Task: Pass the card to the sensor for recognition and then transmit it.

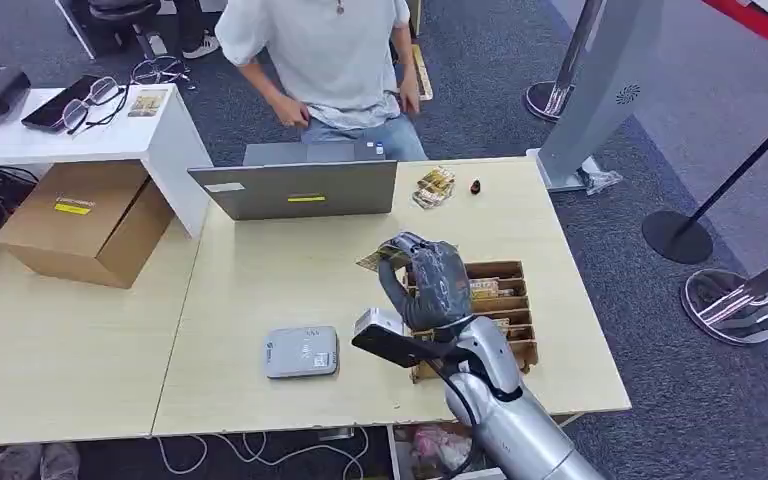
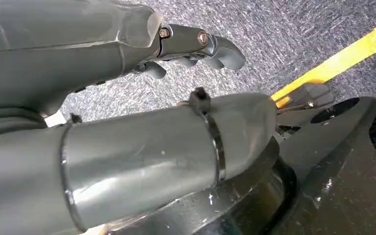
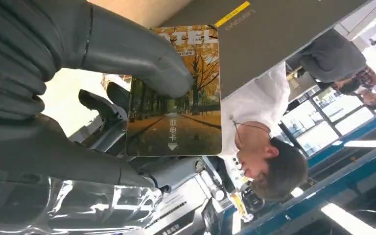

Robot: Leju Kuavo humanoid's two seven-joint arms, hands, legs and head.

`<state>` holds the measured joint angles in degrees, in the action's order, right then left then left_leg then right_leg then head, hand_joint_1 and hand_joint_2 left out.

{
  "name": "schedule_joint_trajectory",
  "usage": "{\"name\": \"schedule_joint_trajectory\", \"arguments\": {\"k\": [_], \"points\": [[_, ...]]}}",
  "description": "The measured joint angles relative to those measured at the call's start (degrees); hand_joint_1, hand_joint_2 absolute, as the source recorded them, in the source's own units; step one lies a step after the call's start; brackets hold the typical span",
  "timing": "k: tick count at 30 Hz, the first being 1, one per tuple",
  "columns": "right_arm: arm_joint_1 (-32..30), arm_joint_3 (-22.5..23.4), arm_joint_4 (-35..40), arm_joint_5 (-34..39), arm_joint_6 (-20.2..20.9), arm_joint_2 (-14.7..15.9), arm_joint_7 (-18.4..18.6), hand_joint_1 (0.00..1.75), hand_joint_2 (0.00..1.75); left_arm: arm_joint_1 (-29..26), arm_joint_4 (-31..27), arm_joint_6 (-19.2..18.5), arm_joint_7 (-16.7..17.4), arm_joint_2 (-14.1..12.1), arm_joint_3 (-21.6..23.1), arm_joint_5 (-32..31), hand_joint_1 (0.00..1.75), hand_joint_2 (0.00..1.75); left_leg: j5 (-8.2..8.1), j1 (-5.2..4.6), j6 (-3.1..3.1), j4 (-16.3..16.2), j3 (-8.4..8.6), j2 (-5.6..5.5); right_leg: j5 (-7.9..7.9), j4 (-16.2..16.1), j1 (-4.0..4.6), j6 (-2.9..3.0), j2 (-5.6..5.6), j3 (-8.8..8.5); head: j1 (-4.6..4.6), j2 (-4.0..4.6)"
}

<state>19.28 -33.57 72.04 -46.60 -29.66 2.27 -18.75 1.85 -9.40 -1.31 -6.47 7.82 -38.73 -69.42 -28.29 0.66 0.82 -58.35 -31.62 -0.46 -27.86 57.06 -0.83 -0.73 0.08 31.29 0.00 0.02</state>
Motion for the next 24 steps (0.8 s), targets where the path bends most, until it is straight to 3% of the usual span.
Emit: {"name": "schedule_joint_trajectory", "arguments": {"k": [16,24], "points": [[3.3,-5.9,-5.1,15.2,15.6,-5.4,-0.2,1.75,1.75,0.4,0.0,-0.1,1.2,0.2,0.0,-0.4,0.0,0.0,0.03,0.05,0.04,0.0,0.0,0.0,0.0,0.0,0.05,0.0,0.01,0.0,0.0,0.0],[6.4,-9.3,-11.7,17.1,18.5,-7.6,0.0,1.75,1.75,0.4,0.0,-0.1,1.1,0.4,0.0,-1.3,0.0,0.0,0.03,0.05,0.05,0.0,-0.01,-0.01,0.01,0.0,0.05,0.01,0.0,0.0,0.0,0.0]]}}
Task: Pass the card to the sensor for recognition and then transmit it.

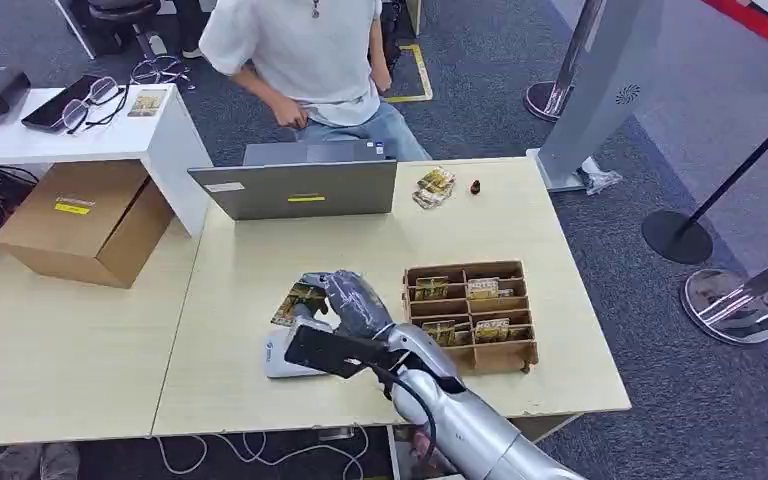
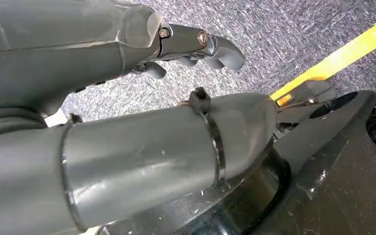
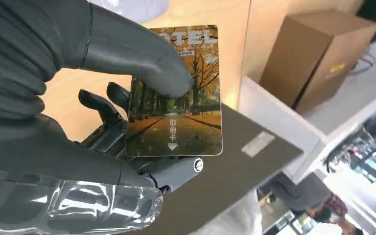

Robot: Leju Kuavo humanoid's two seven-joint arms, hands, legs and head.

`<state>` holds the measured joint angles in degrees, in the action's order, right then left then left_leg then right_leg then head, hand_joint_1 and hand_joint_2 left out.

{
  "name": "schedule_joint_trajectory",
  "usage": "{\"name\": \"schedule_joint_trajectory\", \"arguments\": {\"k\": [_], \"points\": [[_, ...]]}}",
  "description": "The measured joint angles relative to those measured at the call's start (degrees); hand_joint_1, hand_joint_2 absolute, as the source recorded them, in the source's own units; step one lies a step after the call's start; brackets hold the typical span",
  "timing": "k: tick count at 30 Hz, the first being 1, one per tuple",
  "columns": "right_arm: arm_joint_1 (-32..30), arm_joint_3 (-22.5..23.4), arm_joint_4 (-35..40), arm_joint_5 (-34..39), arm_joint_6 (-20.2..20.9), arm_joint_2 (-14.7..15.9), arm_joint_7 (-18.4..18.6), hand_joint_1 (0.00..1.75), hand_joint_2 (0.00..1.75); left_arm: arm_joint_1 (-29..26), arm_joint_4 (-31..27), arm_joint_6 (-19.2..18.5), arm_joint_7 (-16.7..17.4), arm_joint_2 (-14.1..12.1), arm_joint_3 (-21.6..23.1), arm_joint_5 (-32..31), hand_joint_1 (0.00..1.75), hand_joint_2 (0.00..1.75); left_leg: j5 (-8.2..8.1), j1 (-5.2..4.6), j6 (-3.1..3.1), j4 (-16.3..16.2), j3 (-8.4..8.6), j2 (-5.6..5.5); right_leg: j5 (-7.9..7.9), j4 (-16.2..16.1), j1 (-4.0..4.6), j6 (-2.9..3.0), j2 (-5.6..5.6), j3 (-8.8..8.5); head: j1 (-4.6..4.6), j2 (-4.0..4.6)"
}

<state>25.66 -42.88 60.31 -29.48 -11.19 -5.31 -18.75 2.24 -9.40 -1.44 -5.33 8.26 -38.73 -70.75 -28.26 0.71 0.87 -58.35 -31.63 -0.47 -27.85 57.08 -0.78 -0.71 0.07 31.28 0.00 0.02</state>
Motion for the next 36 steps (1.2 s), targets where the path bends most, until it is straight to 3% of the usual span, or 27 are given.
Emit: {"name": "schedule_joint_trajectory", "arguments": {"k": [19,36], "points": [[5.0,-6.3,-16.7,-2.9,1.0,-4.8,-0.1,1.75,1.75,0.1,0.0,0.3,0.0,0.4,0.0,-0.6,0.0,0.0,0.0,0.01,0.01,0.0,0.01,0.02,0.0,0.0,0.01,0.0,0.02,0.0,0.0,0.0],[7.9,-8.4,-30.8,-4.6,0.2,-9.8,4.1,1.75,1.75,0.1,0.0,0.6,0.2,0.7,0.0,-1.6,0.0,0.0,0.01,0.01,0.01,0.0,0.01,0.02,0.0,0.0,0.01,0.01,0.02,0.01,-0.02,0.0]]}}
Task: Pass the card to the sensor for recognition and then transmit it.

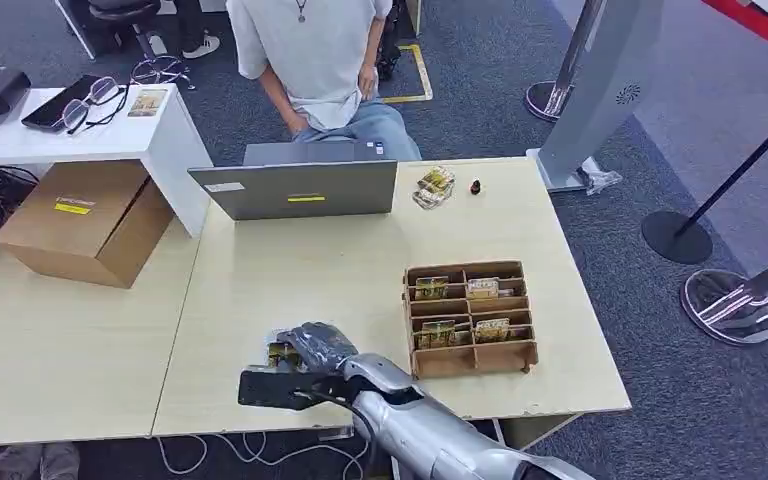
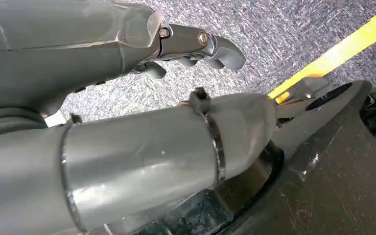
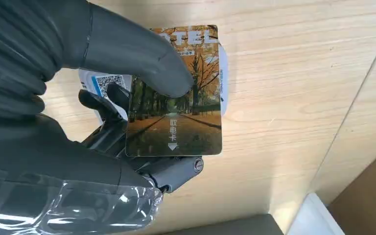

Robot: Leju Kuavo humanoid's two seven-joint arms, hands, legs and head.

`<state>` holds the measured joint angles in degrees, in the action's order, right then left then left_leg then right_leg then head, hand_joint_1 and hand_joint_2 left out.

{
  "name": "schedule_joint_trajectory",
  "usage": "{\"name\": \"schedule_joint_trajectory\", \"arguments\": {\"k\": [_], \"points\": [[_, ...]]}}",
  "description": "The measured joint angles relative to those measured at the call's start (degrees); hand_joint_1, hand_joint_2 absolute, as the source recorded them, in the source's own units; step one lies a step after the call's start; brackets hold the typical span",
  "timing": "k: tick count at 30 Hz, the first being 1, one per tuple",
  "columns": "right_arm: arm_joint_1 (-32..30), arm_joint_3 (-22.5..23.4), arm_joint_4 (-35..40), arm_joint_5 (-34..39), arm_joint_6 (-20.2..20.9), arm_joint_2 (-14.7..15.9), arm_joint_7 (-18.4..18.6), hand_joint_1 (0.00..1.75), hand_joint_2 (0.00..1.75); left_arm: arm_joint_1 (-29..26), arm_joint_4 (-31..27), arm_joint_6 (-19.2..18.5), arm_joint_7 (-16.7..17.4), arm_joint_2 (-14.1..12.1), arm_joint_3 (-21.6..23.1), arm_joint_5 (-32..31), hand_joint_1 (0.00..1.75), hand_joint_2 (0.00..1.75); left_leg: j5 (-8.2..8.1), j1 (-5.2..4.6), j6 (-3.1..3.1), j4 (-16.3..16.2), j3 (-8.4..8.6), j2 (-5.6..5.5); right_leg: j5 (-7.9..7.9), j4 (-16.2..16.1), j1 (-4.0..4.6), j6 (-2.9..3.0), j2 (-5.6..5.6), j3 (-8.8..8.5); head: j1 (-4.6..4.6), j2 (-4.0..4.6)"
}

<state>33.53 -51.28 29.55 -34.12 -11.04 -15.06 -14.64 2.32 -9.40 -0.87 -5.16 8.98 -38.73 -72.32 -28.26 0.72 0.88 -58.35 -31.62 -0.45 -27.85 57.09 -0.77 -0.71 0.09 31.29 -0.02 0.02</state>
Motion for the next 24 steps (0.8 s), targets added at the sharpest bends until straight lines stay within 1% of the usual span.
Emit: {"name": "schedule_joint_trajectory", "arguments": {"k": [3,7,13,17,19,21,24], "points": [[0.5,0.0,-0.9,0.0,-0.3,-0.6,0.7,1.75,1.75,0.0,0.0,0.0,0.0,0.0,0.0,0.0,0.0,0.0,0.0,0.0,0.0,0.0,0.0,0.0,0.0,0.0,0.0,0.0,0.0,0.0,0.02,0.0],[1.0,0.0,-1.7,0.7,0.2,-0.9,0.6,1.75,1.75,0.0,0.0,0.0,0.3,0.2,0.0,0.0,0.0,0.0,0.0,0.0,0.0,0.0,0.0,0.0,0.0,0.0,0.0,0.0,0.0,0.0,0.02,0.0],[1.6,0.0,-1.8,3.1,4.2,-1.4,-0.6,1.75,1.75,0.1,0.0,0.0,0.9,0.3,0.0,-0.6,0.0,0.0,0.0,0.0,0.0,0.0,0.0,0.0,0.0,0.0,0.0,0.0,0.0,0.0,0.0,0.0],[1.8,0.0,-1.3,4.1,5.8,-1.6,-1.4,1.75,1.75,0.1,0.0,0.0,1.0,0.5,0.0,-0.9,0.0,0.0,0.0,0.0,0.0,0.0,0.01,0.0,0.0,0.0,0.0,0.0,0.0,0.0,0.02,0.0],[1.9,0.0,-0.6,4.2,5.9,-1.7,-1.4,1.75,1.75,0.2,0.0,0.0,1.1,0.6,0.0,-1.1,0.0,0.0,0.0,0.0,0.0,0.0,0.01,0.0,0.0,0.0,0.0,0.0,0.0,0.0,0.02,0.0],[2.2,0.0,-0.1,3.6,5.3,-1.7,-0.5,1.75,1.75,0.2,0.0,0.0,1.5,0.8,0.0,-1.2,0.0,0.0,0.0,0.0,0.0,0.0,0.01,0.0,0.0,0.0,0.0,0.0,0.0,0.0,0.0,0.0],[2.3,0.0,0.2,1.5,2.2,-1.7,1.9,1.75,1.75,0.2,0.0,0.2,1.7,0.9,0.0,-1.2,0.0,0.0,0.0,0.0,0.0,0.0,0.01,0.0,0.01,0.0,0.0,0.01,0.0,0.0,0.02,0.0]]}}
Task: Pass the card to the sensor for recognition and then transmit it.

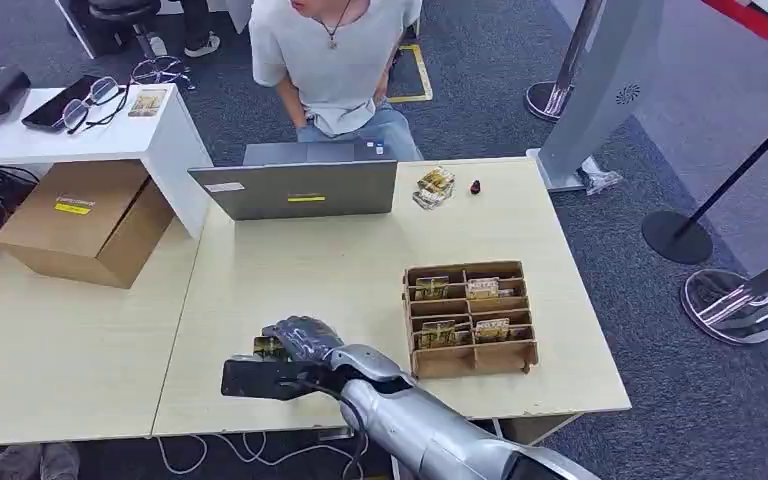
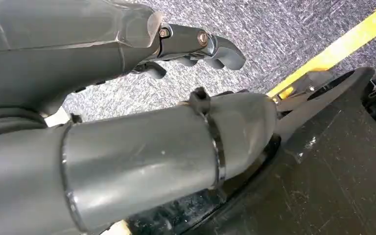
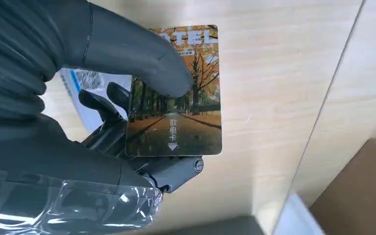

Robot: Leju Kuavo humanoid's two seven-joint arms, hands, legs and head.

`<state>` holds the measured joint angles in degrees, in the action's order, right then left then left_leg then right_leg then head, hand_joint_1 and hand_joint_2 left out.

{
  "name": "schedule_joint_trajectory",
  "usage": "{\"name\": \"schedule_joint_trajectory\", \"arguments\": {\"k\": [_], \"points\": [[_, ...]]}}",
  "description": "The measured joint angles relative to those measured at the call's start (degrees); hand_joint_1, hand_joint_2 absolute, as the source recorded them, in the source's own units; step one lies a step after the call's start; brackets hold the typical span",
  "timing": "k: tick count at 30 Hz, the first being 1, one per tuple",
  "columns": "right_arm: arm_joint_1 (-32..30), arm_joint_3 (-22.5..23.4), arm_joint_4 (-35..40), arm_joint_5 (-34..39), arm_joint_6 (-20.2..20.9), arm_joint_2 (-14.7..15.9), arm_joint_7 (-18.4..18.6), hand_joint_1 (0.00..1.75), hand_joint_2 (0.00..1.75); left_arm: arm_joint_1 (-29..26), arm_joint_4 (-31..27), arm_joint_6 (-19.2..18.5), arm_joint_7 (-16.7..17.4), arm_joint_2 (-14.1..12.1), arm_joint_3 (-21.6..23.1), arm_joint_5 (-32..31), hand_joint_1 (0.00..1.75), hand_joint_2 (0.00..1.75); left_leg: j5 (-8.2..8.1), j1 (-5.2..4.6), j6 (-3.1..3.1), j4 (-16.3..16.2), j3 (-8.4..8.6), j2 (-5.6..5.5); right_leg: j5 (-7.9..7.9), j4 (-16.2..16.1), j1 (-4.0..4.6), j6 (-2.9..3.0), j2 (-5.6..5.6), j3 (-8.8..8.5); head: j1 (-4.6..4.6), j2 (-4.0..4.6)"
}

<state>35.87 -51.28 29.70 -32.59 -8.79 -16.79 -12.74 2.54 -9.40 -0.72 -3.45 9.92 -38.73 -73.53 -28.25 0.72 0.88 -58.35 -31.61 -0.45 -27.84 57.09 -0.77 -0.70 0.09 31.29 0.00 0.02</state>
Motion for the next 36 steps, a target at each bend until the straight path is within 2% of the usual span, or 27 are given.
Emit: {"name": "schedule_joint_trajectory", "arguments": {"k": [11,24,36], "points": [[0.1,0.0,-0.2,-1.2,-6.0,0.0,2.5,1.75,1.75,0.1,0.0,0.1,0.5,0.3,0.0,-0.2,0.0,0.0,0.0,0.0,0.0,0.0,0.0,0.0,0.0,0.0,0.0,0.0,0.0,0.01,0.0,0.0],[0.1,0.0,-2.6,-6.2,-5.6,-0.6,5.5,1.75,1.75,0.4,0.0,-0.1,1.1,0.7,0.0,-0.2,0.0,0.0,0.0,0.0,0.0,0.0,-0.01,0.0,0.0,0.0,0.0,0.01,0.0,0.01,-0.02,0.0],[0.0,0.0,-2.7,-11.7,-7.8,-1.0,9.8,1.75,1.75,0.5,0.0,-0.2,1.2,0.9,0.0,0.1,0.0,0.0,0.0,0.0,0.0,0.0,-0.01,0.0,0.0,0.0,0.0,0.01,0.0,0.01,0.0,0.0]]}}
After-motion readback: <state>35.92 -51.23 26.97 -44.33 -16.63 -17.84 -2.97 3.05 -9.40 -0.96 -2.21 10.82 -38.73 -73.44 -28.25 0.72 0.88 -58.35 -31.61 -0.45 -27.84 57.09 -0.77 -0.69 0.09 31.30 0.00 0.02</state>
